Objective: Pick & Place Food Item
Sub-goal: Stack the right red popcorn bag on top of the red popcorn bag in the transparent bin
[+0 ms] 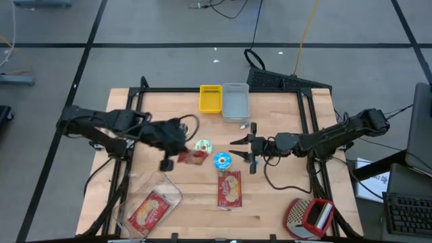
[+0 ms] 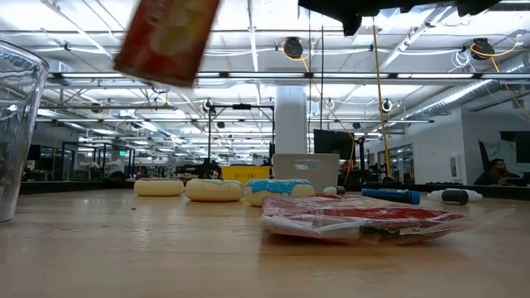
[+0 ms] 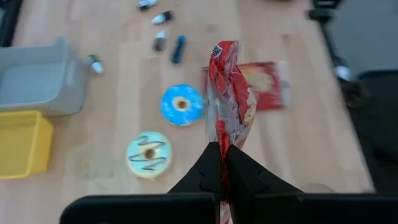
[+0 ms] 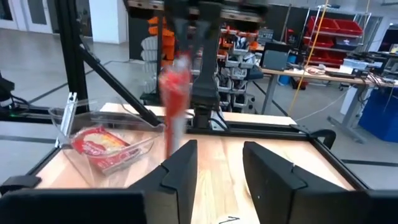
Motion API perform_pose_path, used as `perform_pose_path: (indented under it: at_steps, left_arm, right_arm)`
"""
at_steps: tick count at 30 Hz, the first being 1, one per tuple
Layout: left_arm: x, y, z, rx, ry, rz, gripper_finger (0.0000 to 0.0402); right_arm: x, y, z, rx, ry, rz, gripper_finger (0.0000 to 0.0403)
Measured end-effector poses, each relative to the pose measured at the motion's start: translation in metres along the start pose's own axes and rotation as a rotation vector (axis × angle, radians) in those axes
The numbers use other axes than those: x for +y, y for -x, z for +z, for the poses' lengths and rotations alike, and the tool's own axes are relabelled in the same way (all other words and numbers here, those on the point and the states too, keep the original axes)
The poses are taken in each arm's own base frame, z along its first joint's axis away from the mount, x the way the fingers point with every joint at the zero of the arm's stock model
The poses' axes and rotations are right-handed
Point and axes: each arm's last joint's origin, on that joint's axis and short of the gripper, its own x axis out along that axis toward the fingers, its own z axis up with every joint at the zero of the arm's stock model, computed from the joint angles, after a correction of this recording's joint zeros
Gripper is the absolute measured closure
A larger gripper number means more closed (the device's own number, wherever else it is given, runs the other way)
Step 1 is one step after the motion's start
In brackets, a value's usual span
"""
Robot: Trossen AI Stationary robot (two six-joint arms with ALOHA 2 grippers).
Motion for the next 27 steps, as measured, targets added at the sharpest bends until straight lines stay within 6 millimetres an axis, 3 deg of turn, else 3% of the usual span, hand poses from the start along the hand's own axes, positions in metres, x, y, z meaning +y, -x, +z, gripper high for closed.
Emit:
perform_pose_path:
  at_steps: [5, 20, 27]
  left_arm:
    - [-0.022, 0.006, -0.013, 0.082, -0.035, -0.074, 0.0398]
    - [-0.063, 0.076, -0.043, -0.079, -0.017, -0.202, 0.0398]
    - [-0.084, 0.090, -0.058, -0.108, -0.043, -0.223, 0.0397]
  right_arm:
    - [-0.002, 0.007, -0.004, 0.004, -0.006, -0.001, 0.0295]
    - [-0.002, 0.008, -0.003, -0.008, -0.010, -0.002, 0.0304]
    - [-0.002, 0.008, -0.003, -0.008, -0.010, -0.002, 0.0305]
